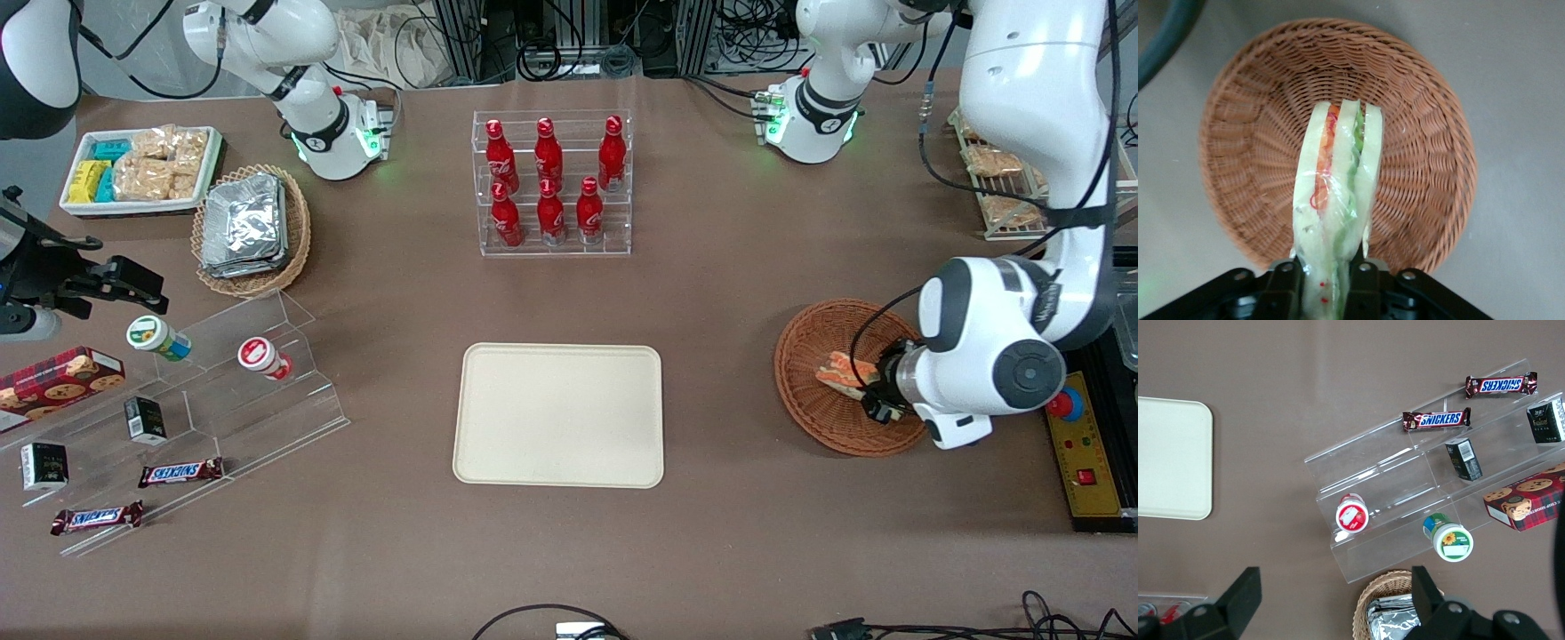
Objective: Place sandwich from basket to tray
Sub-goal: 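Carry the sandwich with the left gripper over to the cream tray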
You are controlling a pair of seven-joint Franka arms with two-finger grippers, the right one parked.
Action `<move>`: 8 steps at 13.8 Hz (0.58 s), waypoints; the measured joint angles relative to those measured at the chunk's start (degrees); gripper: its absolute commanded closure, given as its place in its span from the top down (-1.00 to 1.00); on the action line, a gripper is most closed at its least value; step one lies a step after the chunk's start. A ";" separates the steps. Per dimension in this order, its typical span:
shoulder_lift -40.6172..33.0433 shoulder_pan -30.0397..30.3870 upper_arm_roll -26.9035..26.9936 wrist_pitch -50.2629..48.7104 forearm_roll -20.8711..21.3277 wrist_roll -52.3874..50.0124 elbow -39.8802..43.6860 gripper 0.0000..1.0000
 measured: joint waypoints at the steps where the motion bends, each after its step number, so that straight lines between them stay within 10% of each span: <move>1: -0.65 0.03 -0.83 -2.54 -0.20 2.58 2.46 -1.00; 8: 1.96 -5.32 -16.56 -0.10 0.37 17.63 13.17 -1.00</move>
